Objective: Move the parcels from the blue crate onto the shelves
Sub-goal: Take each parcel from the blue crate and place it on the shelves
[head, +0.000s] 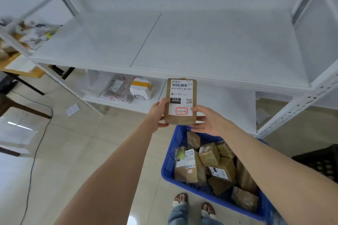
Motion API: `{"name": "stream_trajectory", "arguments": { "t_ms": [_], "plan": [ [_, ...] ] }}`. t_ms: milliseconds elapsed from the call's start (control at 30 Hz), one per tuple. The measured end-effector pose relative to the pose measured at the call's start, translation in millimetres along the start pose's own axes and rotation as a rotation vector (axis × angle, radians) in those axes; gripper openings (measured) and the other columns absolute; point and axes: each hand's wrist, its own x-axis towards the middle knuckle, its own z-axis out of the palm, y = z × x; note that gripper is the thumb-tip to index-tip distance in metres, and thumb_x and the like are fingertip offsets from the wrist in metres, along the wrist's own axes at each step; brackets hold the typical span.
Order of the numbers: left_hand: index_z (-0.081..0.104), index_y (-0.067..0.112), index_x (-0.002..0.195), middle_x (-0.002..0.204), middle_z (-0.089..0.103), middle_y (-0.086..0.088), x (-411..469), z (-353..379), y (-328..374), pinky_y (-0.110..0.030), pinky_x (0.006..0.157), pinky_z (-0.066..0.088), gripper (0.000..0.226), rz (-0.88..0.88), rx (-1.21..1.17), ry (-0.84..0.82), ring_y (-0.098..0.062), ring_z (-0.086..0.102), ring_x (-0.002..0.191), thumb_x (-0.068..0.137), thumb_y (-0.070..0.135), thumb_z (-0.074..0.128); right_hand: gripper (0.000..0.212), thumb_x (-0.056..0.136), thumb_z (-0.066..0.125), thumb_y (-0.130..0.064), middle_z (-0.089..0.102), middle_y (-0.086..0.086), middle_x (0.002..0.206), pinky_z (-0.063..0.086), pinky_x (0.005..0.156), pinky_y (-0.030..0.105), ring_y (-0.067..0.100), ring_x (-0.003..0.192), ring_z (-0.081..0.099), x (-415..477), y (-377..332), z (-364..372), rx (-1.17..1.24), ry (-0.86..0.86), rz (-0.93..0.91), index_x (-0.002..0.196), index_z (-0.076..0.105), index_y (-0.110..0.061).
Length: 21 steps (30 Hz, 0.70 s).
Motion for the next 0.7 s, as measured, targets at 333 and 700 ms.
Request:
{"name": "stream_trajectory", "arguments": {
  "t_ms": [333, 700],
  "plan": [
    [0.063, 0.011, 0.106, 0.087, 0.065, -0.003, -7.0, -20.6, -2.7, -0.032, 0.083, 0.052, 0.038, -0.037, -0.173, -0.266, -0.018, 0.06, 0.085, 0.091, 0.044, 0.052, 0.036, 0.084, 0.068, -0.027, 0.064, 0.013, 0.12, 0.046, 0.102, 0.042, 0.028, 0.116, 0.059, 1.6, -1.0, -2.5, 0.196, -0.099, -0.069, 0.118, 0.062, -0.014],
    [0.06, 0.016, 0.111, 0.099, 0.065, -0.004, -14.9, -7.8, 1.9, -0.036, 0.085, 0.053, 0.031, 0.007, -0.176, -0.292, -0.019, 0.061, 0.094, 0.095, 0.039, 0.048, 0.036, 0.082, 0.072, -0.023, 0.066, 0.014, 0.12, 0.047, 0.101, 0.044, 0.029, 0.115, 0.06, -2.6, -4.3, -16.8, 0.243, -0.094, -0.091, 0.116, 0.063, -0.014]
  ]
}}
